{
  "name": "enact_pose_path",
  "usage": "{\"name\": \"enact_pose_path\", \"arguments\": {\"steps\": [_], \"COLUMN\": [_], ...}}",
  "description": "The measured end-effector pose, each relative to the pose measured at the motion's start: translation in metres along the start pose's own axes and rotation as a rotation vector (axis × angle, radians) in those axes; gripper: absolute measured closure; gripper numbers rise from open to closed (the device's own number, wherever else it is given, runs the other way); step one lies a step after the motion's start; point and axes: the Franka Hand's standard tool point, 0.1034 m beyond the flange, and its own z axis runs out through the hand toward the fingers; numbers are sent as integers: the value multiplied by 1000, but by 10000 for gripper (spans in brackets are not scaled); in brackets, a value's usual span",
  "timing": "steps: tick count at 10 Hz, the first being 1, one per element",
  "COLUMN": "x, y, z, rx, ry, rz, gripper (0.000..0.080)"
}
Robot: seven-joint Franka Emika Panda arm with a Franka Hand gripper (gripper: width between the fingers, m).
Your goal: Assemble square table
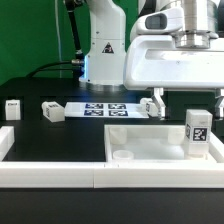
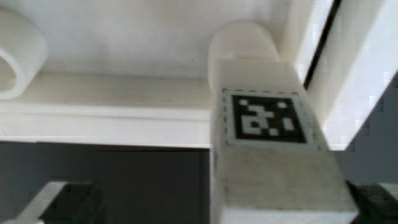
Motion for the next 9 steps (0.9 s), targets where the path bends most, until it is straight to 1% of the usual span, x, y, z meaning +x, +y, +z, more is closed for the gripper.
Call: {"name": "enact_pose_path", "arguments": {"steps": [1,2,3,4,5,6,7,9], "x": [2,-2,2,11,6,13,21,20], "y": [0,2,1,-3,-5,-8,-13,-13], "z": [2,4,1,1,0,0,1,2], "rx": [0,0,3,7,8,9,13,10], "ry": [-10,-90,-193,-207,-287,-334,-306,-294], "rz": [3,12,19,18,17,14,9,26], "gripper": [150,150,150,150,150,150,150,150]}}
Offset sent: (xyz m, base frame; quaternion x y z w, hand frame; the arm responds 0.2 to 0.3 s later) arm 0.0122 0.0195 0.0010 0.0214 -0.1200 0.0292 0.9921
